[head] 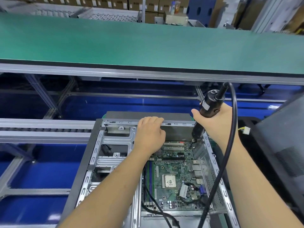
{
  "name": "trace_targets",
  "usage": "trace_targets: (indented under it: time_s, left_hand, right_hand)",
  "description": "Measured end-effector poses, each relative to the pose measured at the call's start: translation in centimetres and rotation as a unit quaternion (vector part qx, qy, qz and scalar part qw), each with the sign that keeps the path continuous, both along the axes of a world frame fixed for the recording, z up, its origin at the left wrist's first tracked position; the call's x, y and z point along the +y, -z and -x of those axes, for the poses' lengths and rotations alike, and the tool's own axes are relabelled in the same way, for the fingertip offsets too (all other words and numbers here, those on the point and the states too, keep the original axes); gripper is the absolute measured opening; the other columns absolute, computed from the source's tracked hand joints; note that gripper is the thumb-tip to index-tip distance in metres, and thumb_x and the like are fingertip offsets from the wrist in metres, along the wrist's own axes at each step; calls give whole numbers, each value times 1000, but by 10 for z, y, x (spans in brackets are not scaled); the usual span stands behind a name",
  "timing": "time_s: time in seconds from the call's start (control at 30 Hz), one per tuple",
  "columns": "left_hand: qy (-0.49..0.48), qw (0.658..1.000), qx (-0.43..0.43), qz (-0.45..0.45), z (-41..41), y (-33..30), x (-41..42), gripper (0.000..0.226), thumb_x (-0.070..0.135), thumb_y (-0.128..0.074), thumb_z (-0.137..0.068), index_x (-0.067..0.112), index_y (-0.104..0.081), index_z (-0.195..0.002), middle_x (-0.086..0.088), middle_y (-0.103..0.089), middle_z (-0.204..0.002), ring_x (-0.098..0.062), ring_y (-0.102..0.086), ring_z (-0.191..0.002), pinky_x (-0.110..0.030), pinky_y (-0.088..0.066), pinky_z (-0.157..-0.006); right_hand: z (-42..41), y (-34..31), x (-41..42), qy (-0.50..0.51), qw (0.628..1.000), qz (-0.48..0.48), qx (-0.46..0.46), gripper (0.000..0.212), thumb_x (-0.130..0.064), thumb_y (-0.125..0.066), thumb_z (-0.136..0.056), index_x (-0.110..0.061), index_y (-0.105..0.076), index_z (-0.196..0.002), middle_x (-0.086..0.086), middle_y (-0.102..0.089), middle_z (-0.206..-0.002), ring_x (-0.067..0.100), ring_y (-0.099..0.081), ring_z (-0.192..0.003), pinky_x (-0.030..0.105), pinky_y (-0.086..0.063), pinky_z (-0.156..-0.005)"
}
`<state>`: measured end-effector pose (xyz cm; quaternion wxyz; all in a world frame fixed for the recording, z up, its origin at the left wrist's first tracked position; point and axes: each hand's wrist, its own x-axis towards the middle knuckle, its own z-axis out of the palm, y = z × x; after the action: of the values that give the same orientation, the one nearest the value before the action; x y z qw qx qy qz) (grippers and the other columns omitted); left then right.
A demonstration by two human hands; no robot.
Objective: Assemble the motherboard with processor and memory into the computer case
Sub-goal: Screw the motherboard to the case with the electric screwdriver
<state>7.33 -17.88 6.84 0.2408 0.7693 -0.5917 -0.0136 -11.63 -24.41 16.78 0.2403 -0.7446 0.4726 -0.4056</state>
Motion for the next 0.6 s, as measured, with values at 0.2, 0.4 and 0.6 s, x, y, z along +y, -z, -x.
trace_targets:
  time_s: [0.2, 0.4, 0.6]
  left_hand:
    - [0, 1000, 3, -1, 0, 0, 0, 41, 22, -48, -90, 22, -58, -130, 7, -61, -127, -17, -49, -121, -35, -27, -112]
    - [0, 1000, 7, -1, 0, -1, 0, 41, 21, -47, -90, 22, -58, -130, 7, -61, -126, -17, -49, -121, -35, -26, -112]
    - [2, 1000, 10, 6, 0, -1, 0, 39, 21, -48, -90, 21, -59, -128, 7, -61, -124, -17, -49, -119, -33, -24, -110]
  right_hand:
    - [-3, 0, 1, 3, 1000, -1, -7, 24, -33, -84, -78, -23, -63, -73, -10, -69, -69, 16, -68, -77, 45, -58, -82]
    - [-3, -1, 1, 5, 1000, 5, 2, 25, -33, -84, -78, -23, -62, -72, -11, -67, -67, 14, -67, -75, 43, -58, -80]
    - [-3, 0, 0, 11, 1000, 2, 3, 24, -36, -84, -77, -24, -64, -75, -11, -68, -68, 12, -67, -76, 39, -57, -78]
